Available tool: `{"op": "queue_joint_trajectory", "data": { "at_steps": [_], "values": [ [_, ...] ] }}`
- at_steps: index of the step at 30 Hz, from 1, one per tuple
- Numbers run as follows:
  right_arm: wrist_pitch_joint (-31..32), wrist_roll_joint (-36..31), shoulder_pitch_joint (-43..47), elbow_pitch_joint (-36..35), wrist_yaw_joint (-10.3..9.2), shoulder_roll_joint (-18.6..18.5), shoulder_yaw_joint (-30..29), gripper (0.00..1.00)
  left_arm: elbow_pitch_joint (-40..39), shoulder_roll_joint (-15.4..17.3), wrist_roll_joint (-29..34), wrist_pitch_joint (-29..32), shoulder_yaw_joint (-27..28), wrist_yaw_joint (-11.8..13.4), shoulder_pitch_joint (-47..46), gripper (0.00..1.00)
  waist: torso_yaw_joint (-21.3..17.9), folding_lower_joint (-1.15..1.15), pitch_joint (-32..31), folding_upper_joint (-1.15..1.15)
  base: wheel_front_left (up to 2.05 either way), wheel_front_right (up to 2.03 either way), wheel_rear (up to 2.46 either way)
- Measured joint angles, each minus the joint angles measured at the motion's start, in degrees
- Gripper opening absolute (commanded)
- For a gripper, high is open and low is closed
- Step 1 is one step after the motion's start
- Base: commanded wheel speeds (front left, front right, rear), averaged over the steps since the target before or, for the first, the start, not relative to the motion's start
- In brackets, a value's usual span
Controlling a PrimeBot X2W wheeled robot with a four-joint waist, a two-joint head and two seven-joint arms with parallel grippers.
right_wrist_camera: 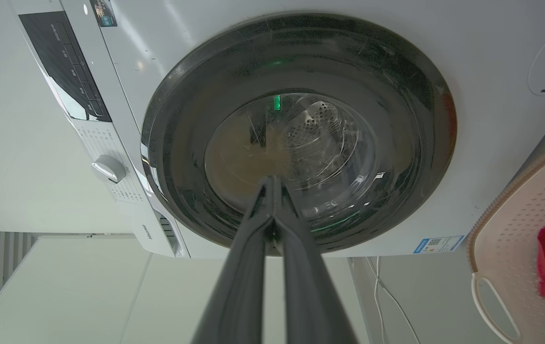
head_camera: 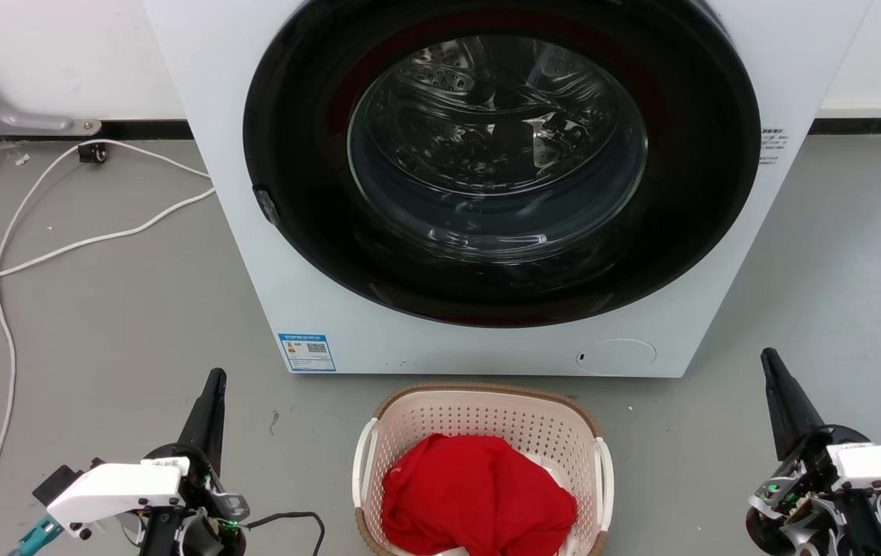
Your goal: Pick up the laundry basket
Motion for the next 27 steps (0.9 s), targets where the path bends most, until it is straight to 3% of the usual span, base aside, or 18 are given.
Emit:
{"op": "queue_joint_trajectory", "data": {
  "at_steps": [27],
  "values": [
    [0.09,-0.08,-0.01,0.01,0.01,0.12,-0.19,0.00,0.03,-0.30,0.46,0.47,0.41,0.00,-0.02,0.00,0.00,0.00,0.00,0.00,0.00,0.00,0.00]
  ]
}}
